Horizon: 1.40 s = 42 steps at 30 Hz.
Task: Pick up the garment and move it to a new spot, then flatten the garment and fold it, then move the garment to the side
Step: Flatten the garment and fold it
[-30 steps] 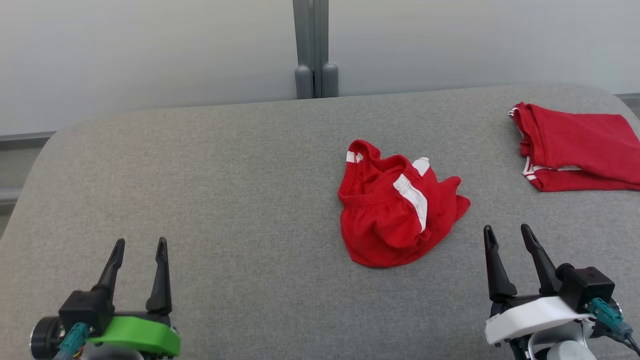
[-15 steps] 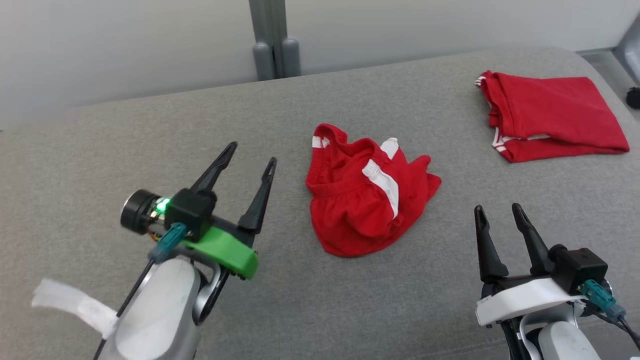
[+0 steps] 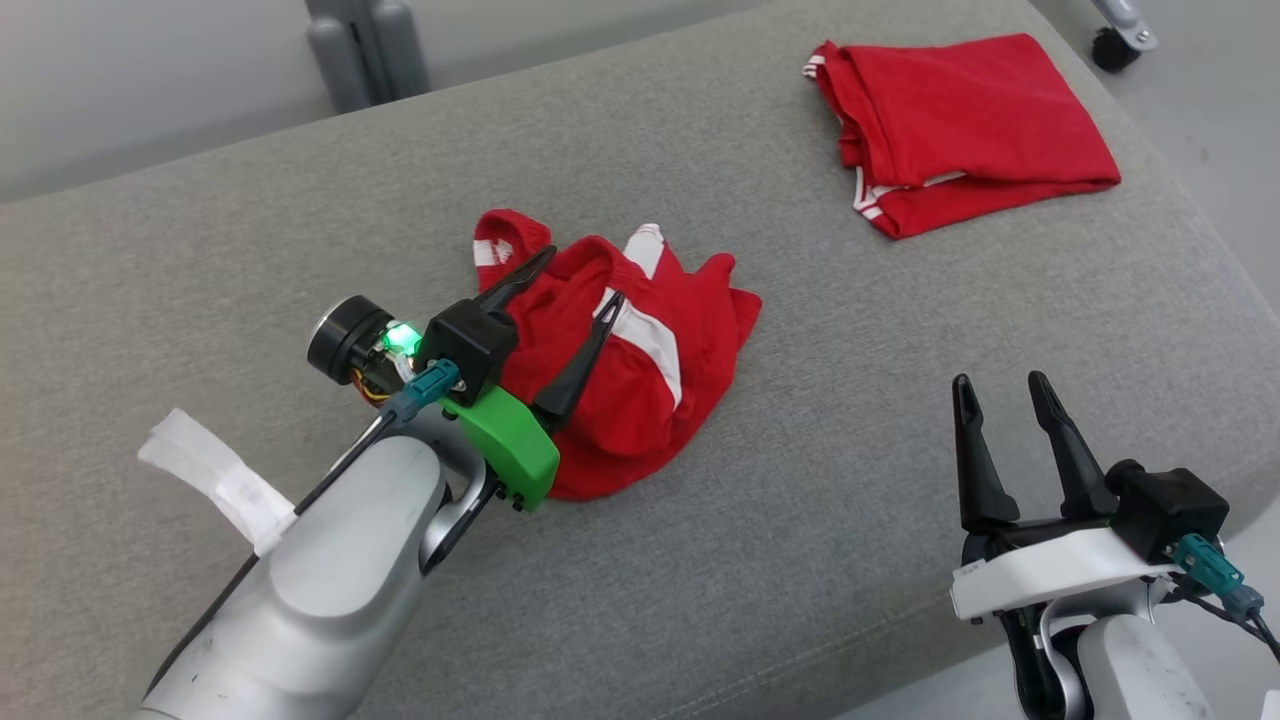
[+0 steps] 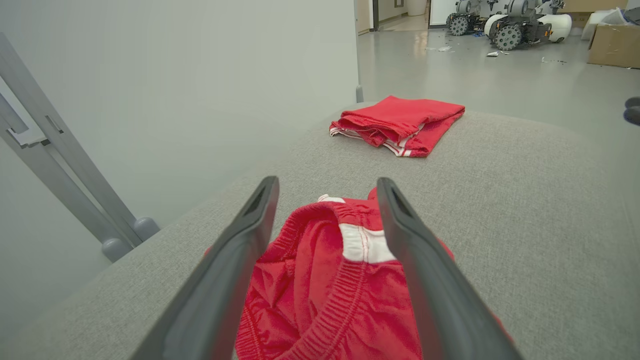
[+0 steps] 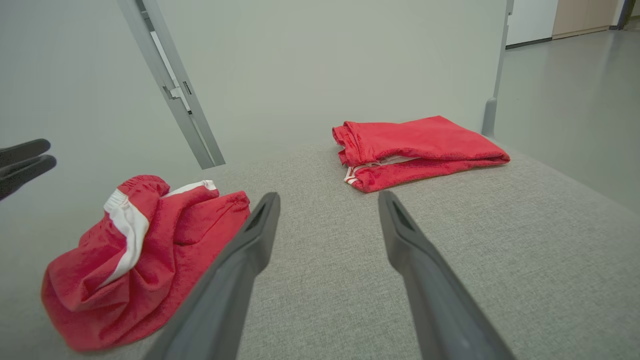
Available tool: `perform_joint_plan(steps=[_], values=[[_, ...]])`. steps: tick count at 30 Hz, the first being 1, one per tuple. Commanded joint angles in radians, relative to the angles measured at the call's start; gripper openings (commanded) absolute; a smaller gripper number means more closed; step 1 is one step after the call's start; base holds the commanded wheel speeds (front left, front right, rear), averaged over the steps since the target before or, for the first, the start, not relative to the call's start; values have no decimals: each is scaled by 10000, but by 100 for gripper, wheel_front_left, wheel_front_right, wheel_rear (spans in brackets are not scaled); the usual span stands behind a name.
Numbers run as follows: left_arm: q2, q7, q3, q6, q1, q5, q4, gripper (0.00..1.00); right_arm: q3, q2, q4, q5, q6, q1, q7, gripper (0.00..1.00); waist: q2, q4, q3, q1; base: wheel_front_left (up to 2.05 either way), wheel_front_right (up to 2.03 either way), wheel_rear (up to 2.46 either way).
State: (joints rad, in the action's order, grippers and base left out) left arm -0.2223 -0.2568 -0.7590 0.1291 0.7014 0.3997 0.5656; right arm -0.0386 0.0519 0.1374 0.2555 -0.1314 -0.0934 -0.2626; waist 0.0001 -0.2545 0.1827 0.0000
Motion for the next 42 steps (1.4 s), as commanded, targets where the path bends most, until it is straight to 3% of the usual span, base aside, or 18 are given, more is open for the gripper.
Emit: perform_joint_plan(steps=[1, 12, 13, 15, 19, 24, 31, 37, 42], values=[[-153, 13, -225, 31, 236, 187, 239, 100, -16, -14, -56, 143, 17, -144, -30, 100, -1, -702, 609, 0, 0, 0, 0], [-198, -14, -1450, 31, 633, 1154, 1599, 100, -91, -13, -97, 275, 17, -227, -30, 100, -1, -969, 607, 0, 0, 0, 0], [-143, -19, -1533, 31, 691, 1331, 1716, 77, -90, -14, -117, 271, 17, -229, -30, 100, -1, -973, 596, 0, 0, 0, 0], [-106, -3, -1747, 31, 795, 1433, 1854, 0, -75, -14, -137, 267, 17, -211, -30, 100, -1, -969, 594, 0, 0, 0, 0], [-28, -62, -1862, 31, 986, 1754, 1869, 0, 28, -11, -174, 224, 17, -79, -30, 100, -1, -862, 515, 0, 0, 0, 0], [-148, -83, -1283, -7, 816, 1856, 1332, 0, 124, -12, -111, 177, 17, 138, -30, 100, -1, -401, 165, 0, 0, 0, 0], [-710, -82, 156, -510, -1014, 1706, -533, 0, 191, -9, 52, 44, 17, 486, -30, 100, -1, 812, -624, 0, 0, 0, 0], [-1187, -83, 826, -898, -2952, 1661, -1635, 0, 73, -6, 189, 28, 17, 625, -30, 100, -1, 1791, -1106, 0, 0, 0, 0], [-1120, -84, 1433, -1285, -4490, 1932, -2149, 0, 43, 0, 289, 4, 17, 714, -30, 100, -1, 2253, -1306, 0, 0, 0, 0]])
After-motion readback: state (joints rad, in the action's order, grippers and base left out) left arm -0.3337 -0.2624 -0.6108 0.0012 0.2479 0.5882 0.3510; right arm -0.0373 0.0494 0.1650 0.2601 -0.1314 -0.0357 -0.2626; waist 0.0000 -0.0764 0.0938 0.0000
